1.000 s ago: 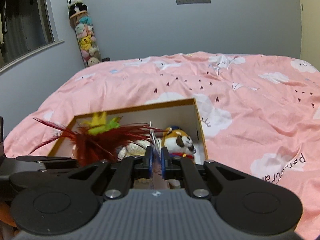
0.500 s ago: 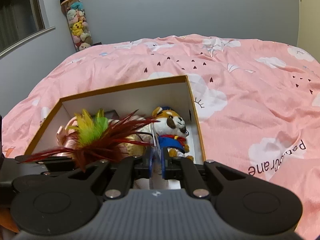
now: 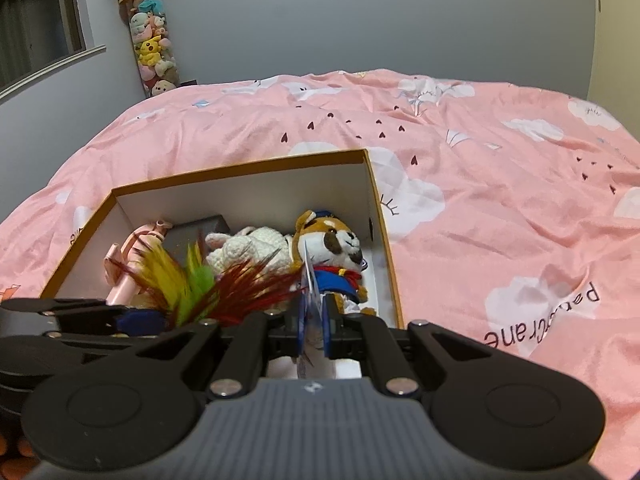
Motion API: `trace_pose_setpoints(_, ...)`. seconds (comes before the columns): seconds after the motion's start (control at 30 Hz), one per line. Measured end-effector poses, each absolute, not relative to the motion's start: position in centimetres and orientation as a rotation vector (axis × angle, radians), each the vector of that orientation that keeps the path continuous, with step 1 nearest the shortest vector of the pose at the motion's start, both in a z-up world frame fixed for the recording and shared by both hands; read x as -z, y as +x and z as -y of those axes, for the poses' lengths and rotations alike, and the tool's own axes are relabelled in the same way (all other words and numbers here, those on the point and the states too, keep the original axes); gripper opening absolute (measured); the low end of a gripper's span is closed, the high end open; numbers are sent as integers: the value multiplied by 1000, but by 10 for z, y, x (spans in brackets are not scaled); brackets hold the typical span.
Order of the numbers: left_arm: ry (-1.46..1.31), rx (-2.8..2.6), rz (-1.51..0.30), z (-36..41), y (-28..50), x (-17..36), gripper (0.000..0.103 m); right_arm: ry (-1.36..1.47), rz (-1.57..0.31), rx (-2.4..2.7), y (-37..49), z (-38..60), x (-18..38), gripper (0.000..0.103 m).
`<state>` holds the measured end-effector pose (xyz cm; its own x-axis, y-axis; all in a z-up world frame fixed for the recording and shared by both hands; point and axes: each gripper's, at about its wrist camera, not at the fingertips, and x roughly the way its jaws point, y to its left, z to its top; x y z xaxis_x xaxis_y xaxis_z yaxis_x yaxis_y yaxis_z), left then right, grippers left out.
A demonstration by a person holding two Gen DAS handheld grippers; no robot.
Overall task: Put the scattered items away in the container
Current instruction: 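Carry the feather toy and white tube over the shoebox with both grippers, then lower the feather toy and tube into the shoebox and open both grippers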
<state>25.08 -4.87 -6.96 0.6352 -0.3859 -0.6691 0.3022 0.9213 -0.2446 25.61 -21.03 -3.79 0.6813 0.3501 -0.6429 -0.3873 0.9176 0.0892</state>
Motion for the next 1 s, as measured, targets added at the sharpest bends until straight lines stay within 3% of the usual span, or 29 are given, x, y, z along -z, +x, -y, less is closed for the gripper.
trace_pose_setpoints(0.33,-59,325,-671,35,227,34,68,-69,-677,-401,257,206,37,9)
trace_pose_setpoints(0.7,-164,186,-746,7,229,39,82,-160,-683,-415,239,193,46,9)
trace_pose_setpoints(1.0,-187,153,-758,1,219,40,85,-182,-673,-412,230,190,40,11)
